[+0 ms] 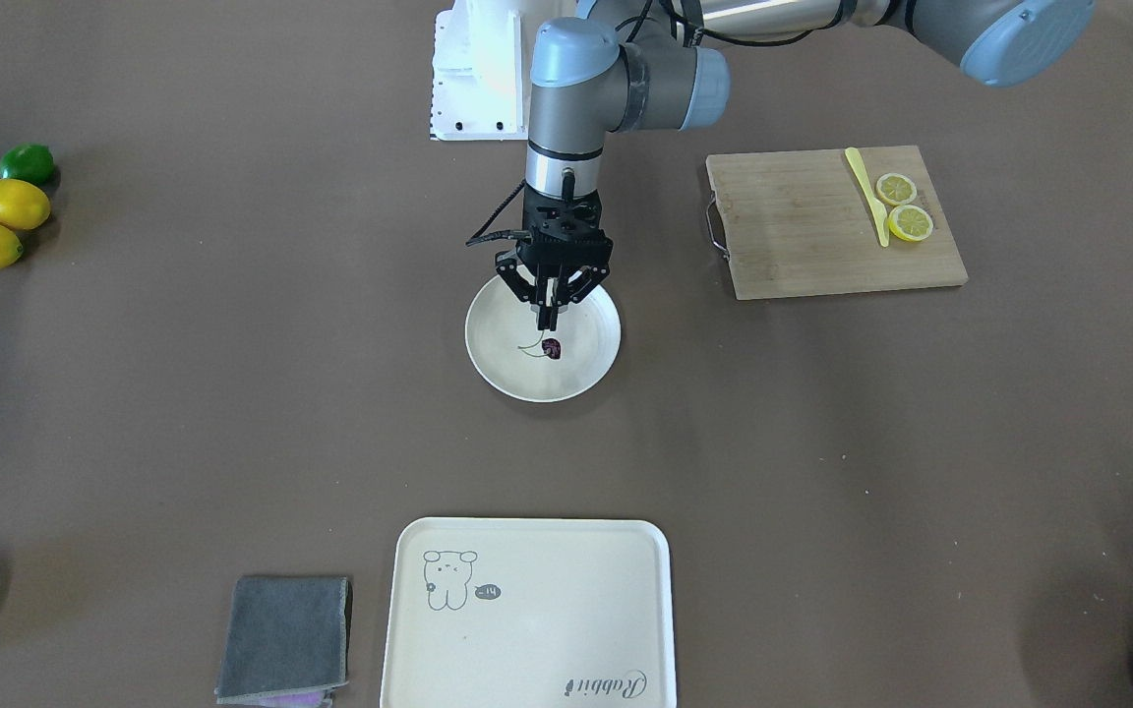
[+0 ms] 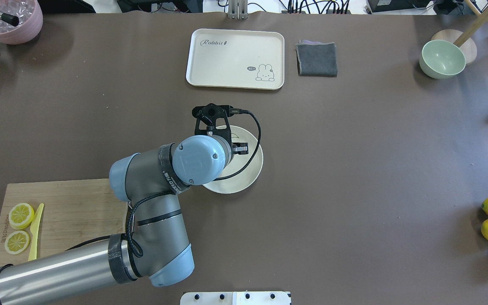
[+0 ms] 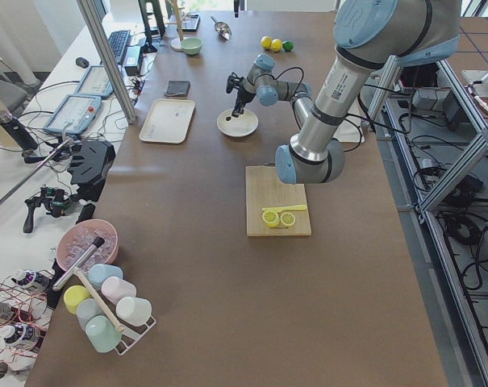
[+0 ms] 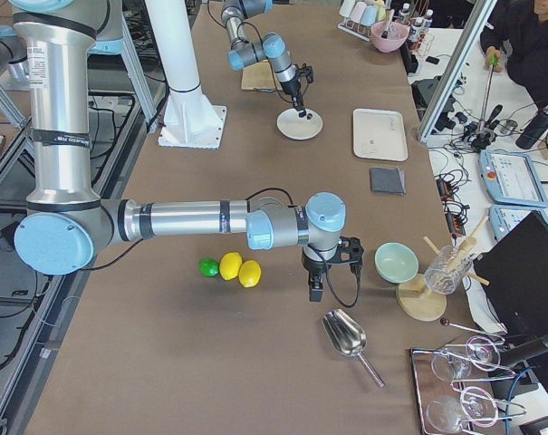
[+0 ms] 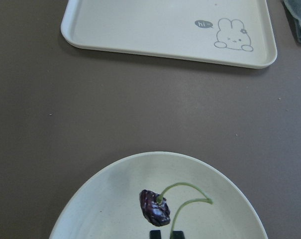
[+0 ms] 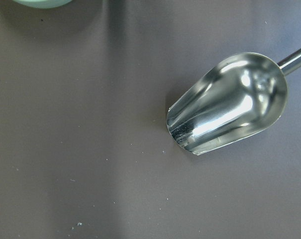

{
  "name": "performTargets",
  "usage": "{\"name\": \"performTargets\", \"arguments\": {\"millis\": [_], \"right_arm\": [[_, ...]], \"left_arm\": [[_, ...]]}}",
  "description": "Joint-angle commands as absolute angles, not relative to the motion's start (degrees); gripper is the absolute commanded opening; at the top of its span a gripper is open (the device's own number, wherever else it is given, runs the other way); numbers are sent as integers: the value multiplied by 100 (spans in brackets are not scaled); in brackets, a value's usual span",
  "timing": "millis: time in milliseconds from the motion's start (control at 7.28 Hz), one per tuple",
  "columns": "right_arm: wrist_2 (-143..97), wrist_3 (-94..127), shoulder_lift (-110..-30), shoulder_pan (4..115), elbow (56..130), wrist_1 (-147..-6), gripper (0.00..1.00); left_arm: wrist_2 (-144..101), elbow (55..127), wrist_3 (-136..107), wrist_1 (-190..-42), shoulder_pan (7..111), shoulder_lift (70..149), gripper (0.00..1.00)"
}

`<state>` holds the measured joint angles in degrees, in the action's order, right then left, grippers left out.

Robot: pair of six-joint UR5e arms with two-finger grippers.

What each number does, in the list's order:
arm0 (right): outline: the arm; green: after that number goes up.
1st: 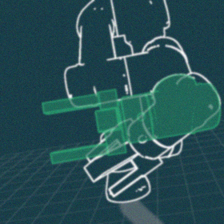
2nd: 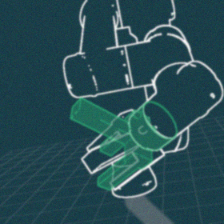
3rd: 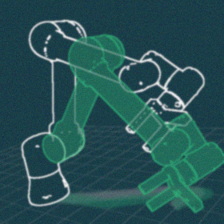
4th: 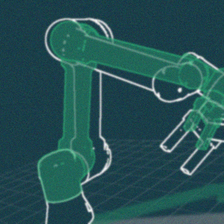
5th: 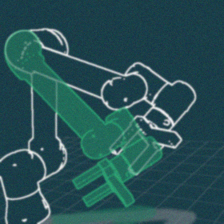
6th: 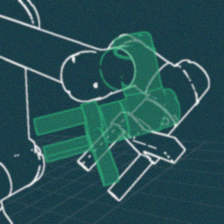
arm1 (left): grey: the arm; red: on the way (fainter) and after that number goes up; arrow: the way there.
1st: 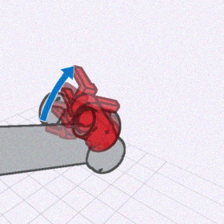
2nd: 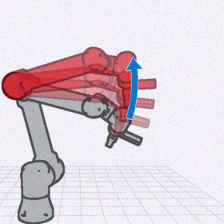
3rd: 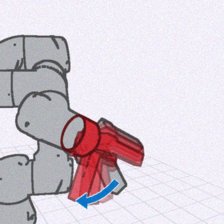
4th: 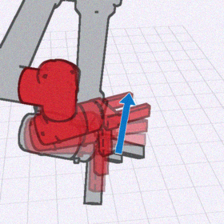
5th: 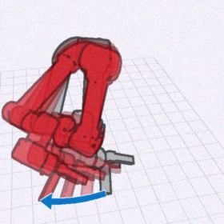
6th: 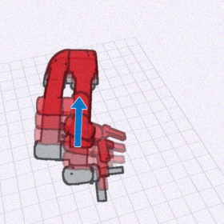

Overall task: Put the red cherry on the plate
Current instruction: 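Lower the cherries onto the plate and open the left gripper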

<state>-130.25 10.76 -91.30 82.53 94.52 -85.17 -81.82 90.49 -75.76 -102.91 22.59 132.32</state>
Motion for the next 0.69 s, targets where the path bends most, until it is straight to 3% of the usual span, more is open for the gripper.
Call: {"name": "performTargets", "arguments": {"millis": [0,137,275,550], "right_arm": [[-13034,1046,-9132,8262,9448,-8517,99],[-13025,1046,-9106,8262,9440,-8517,99],[-13025,1055,-9036,8262,9448,-8534,99],[-13017,1020,-9114,8262,9439,-8560,99]], "left_arm": [[-8139,8982,-7567,-10327,2136,13193,3],[-8139,9000,-7567,-10327,2127,13114,33],[-7982,9035,-7559,-10327,2110,13000,96],[-7640,9183,-7506,-10318,2074,12990,97]]}}
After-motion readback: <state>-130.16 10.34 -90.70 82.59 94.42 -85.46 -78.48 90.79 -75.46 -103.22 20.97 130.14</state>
